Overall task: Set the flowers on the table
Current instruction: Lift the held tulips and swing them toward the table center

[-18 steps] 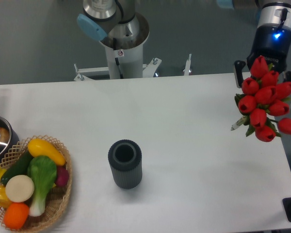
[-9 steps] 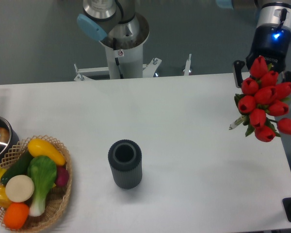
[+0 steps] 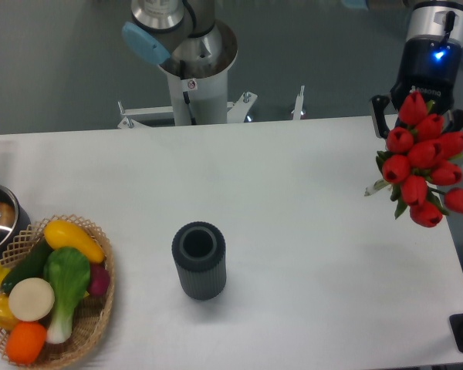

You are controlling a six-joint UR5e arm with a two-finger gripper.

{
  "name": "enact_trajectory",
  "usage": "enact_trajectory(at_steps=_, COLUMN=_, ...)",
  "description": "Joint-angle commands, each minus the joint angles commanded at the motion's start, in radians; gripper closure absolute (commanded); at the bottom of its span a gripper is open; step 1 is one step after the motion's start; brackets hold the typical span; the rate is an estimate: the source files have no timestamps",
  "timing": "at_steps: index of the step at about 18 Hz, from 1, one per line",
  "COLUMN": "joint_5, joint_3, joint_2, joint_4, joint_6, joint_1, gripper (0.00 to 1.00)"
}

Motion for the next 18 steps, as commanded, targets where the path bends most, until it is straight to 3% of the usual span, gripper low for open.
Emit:
enact_trajectory(at_steps=4, joint_5=0.121, joint_3=0.003, joint_2=0.000, joint_4=-0.002, joint_6=-0.035, joint_1=-0.031, gripper=0.67)
enact_trajectory(at_steps=10, joint_5=0.390, joint_3=-0.012, joint_2=-0.003, joint_4=-0.002, joint_6=-0.034, joint_1=-0.120, gripper=0.67)
enact_trajectory(at_steps=18, joint_5=0.603, joint_3=-0.045, joint_2=-0.077, joint_4=0.002, joint_6=-0.026, joint_1=-0.247, gripper=0.67)
